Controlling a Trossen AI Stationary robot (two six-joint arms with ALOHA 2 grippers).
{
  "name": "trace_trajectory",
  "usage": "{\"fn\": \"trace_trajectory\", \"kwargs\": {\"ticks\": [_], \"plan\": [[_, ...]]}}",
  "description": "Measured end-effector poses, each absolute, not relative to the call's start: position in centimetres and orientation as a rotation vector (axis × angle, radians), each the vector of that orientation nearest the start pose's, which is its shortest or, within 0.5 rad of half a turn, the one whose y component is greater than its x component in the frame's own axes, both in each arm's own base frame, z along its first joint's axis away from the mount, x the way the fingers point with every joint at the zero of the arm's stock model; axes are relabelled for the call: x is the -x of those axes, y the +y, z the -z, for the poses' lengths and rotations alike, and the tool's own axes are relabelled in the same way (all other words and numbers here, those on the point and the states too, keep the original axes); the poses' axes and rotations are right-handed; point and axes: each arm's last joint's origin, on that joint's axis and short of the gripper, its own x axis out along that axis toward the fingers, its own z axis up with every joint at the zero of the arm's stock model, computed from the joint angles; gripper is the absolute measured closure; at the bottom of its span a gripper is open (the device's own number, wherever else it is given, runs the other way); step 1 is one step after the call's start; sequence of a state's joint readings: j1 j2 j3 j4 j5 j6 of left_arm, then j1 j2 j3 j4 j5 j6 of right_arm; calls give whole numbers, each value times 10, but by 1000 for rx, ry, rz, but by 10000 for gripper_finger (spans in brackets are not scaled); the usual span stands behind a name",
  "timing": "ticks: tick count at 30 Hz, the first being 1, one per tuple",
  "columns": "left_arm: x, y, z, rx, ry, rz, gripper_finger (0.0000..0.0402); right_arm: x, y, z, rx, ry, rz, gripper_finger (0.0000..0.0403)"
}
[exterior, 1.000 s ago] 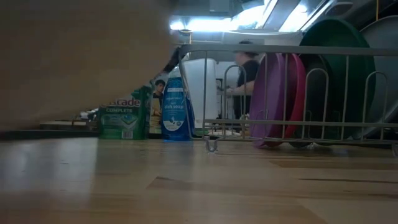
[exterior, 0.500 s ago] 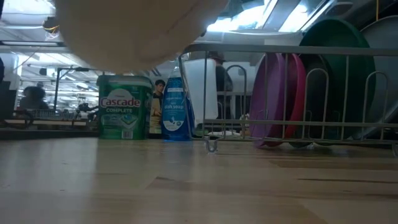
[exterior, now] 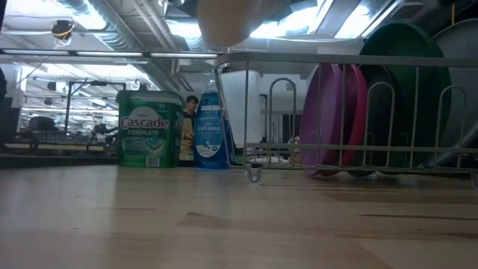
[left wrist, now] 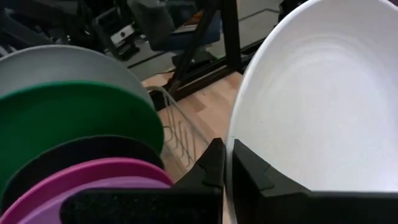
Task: Sort dishes
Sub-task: Put the white plate into the dish rack
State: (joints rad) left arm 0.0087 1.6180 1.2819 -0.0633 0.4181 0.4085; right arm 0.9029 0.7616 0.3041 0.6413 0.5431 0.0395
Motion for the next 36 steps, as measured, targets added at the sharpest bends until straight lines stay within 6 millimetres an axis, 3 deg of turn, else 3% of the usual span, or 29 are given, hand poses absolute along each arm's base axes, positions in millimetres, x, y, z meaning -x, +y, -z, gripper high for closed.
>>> {"fn": "trace_trajectory", "kwargs": {"ticks": [5, 9, 15, 24, 32, 36], "plan": [[-371, -3, -307, -325, 302, 465, 401, -97, 102, -248, -150, -276, -429, 255], [-371, 1, -308, -335, 288, 453, 401, -94, 89, -251, -126, -326, -457, 255], [-373, 9, -312, -340, 246, 422, 401, -104, 75, -249, -91, -334, -565, 255], [-374, 20, -318, -391, 183, 387, 401, -124, 63, -237, -160, -187, -676, 255], [-377, 22, -340, -683, -85, 326, 401, -128, 63, -234, -169, -155, -692, 255], [-377, 28, -342, -870, -136, 294, 401, -128, 63, -234, -170, -154, -692, 255]]}}
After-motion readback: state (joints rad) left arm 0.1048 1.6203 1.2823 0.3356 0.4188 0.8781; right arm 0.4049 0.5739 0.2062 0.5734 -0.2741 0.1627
